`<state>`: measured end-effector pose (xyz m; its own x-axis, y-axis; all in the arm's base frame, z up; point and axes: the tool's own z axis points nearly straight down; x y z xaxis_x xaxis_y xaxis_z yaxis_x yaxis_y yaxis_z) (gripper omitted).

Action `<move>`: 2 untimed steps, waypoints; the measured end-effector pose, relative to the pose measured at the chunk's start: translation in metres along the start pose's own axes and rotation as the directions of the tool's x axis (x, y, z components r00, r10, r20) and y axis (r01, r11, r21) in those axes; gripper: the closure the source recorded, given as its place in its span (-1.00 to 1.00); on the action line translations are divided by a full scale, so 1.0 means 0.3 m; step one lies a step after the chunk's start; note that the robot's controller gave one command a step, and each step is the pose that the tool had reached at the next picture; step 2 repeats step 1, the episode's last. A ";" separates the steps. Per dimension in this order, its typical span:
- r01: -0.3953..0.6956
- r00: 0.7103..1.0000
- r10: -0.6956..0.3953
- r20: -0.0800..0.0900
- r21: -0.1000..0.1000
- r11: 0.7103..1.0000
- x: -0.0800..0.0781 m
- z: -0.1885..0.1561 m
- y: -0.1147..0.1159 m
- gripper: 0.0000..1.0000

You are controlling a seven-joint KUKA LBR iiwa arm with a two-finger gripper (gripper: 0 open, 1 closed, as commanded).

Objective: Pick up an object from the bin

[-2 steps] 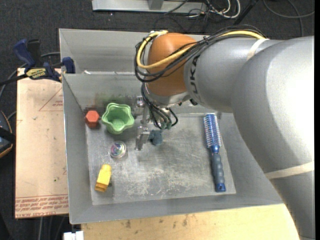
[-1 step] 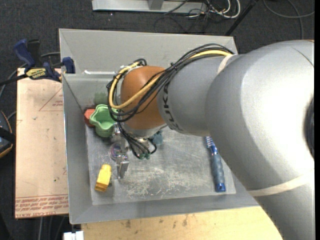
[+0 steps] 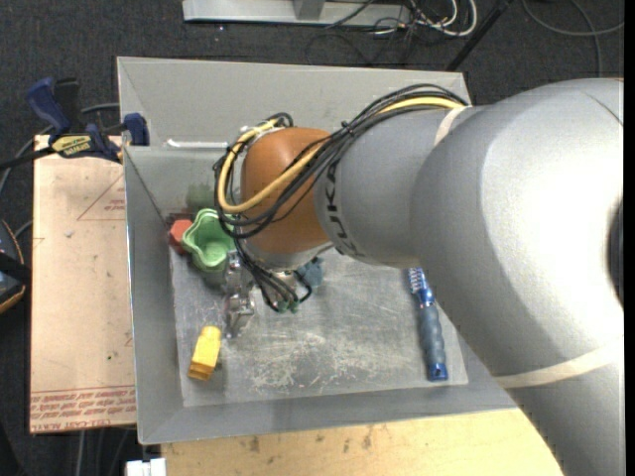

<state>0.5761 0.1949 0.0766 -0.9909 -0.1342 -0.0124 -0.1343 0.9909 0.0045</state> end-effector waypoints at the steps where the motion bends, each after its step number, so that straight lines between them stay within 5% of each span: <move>1: 0.071 0.997 -0.071 0.000 0.002 0.997 -0.008 -0.659 -0.043 1.00; 2: 0.071 0.997 -0.071 0.000 0.002 0.997 -0.008 -0.659 -0.043 1.00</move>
Offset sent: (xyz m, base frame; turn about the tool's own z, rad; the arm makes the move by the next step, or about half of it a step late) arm -0.0002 -0.0144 0.1922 -0.0723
